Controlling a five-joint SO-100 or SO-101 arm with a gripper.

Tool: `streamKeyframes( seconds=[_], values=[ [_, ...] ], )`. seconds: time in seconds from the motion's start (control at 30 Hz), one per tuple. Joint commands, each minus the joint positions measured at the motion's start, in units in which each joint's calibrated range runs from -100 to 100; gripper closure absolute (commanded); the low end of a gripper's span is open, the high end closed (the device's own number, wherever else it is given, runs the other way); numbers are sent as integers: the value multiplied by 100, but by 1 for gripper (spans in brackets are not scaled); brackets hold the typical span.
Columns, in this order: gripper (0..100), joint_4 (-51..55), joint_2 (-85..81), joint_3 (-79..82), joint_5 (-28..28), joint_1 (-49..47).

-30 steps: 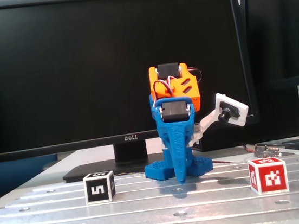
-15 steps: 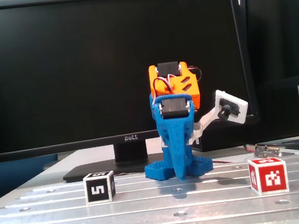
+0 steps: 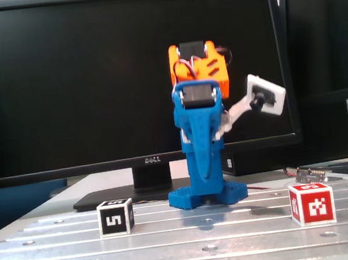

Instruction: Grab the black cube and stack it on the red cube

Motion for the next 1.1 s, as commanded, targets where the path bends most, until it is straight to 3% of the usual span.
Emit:
streamKeyframes(
  seconds=[0.0,0.27,0.67,1.07],
  values=[
    [99,-50,828,-838,-113,86],
    [99,377,2290,-2385,-792,441],
    [99,1891,4337,-4592,-2349,1585],
    [99,2318,5164,-5153,-2496,3084]
  ],
)
